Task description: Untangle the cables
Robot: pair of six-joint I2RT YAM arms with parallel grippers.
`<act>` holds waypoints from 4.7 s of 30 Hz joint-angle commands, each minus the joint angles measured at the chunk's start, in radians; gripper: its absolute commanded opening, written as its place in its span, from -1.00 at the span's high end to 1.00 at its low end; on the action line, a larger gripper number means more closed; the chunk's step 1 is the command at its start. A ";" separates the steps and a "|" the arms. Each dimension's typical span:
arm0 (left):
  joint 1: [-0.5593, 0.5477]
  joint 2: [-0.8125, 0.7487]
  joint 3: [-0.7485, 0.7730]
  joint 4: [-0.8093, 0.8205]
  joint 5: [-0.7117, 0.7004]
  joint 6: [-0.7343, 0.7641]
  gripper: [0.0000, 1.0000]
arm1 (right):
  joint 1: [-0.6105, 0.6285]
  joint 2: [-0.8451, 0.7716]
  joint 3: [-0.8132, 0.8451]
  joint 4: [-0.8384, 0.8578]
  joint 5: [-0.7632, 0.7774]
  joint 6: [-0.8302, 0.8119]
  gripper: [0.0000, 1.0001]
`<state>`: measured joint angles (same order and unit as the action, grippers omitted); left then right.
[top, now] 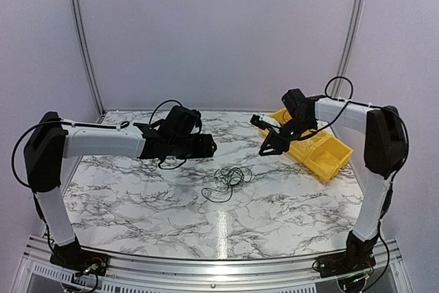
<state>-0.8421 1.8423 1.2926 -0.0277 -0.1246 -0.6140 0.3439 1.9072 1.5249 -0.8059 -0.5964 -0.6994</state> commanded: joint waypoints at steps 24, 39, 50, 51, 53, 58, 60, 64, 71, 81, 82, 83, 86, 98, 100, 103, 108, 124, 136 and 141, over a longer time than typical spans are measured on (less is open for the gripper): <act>-0.007 -0.017 -0.014 -0.046 -0.056 0.041 -0.43 | 0.041 0.100 -0.011 -0.042 0.089 -0.049 0.25; -0.007 0.001 0.009 -0.016 0.067 0.077 -0.43 | 0.108 0.176 -0.013 0.056 -0.031 0.076 0.17; -0.008 0.104 0.028 0.090 0.174 0.050 -0.43 | 0.109 0.133 -0.026 0.114 -0.084 0.146 1.00; -0.011 0.128 0.039 0.093 0.190 0.048 -0.43 | 0.109 0.129 -0.025 0.122 -0.098 0.159 1.00; -0.020 0.168 0.066 0.102 0.206 0.055 -0.43 | 0.109 0.127 -0.019 0.133 -0.122 0.186 1.00; -0.035 0.220 0.078 0.218 0.205 0.087 -0.44 | 0.107 0.143 0.010 0.119 -0.169 0.219 1.00; -0.034 0.257 0.111 0.217 0.202 0.089 -0.44 | 0.108 0.137 0.010 0.122 -0.180 0.230 1.00; -0.029 0.340 0.176 0.216 0.223 0.075 -0.44 | 0.108 0.119 -0.004 0.129 -0.189 0.243 1.00; -0.016 0.402 0.185 0.210 0.170 -0.004 -0.38 | 0.110 0.052 0.004 0.112 -0.236 0.247 1.00; 0.011 0.446 0.168 0.221 0.198 -0.045 -0.09 | 0.111 -0.102 0.095 -0.079 -0.371 0.101 1.00; 0.011 0.447 0.166 0.221 0.201 -0.045 -0.07 | 0.112 -0.118 0.119 -0.086 -0.378 0.100 1.00; 0.011 0.448 0.163 0.221 0.205 -0.045 -0.03 | 0.112 -0.131 0.143 -0.089 -0.378 0.100 1.00; 0.010 0.449 0.152 0.220 0.210 -0.042 0.01 | 0.112 -0.151 0.256 -0.116 -0.367 0.075 1.00; 0.010 0.433 0.110 0.215 0.196 -0.024 0.10 | 0.101 -0.186 0.798 0.111 -0.261 0.307 1.00; 0.010 0.433 0.108 0.216 0.196 -0.025 0.10 | 0.094 -0.187 0.819 0.139 -0.254 0.346 1.00; 0.010 0.429 0.100 0.215 0.194 -0.024 0.08 | 0.079 -0.190 0.809 0.154 -0.255 0.362 1.00; 0.011 0.414 0.074 0.216 0.178 -0.035 0.04 | 0.029 -0.196 0.747 0.162 -0.256 0.366 1.00; 0.011 0.385 0.052 0.218 0.153 -0.031 0.00 | -0.105 -0.231 0.818 0.348 -0.154 0.474 1.00; 0.011 0.269 0.110 0.155 0.076 0.052 -0.05 | -0.209 -0.370 0.430 0.398 -0.128 0.393 1.00; 0.011 0.228 0.138 0.131 0.042 0.067 -0.07 | -0.294 -0.417 0.312 0.372 -0.129 0.374 1.00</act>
<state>-0.8368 2.1410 1.3811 0.1513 -0.0368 -0.5816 0.1104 1.5597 1.8774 -0.4366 -0.7357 -0.2951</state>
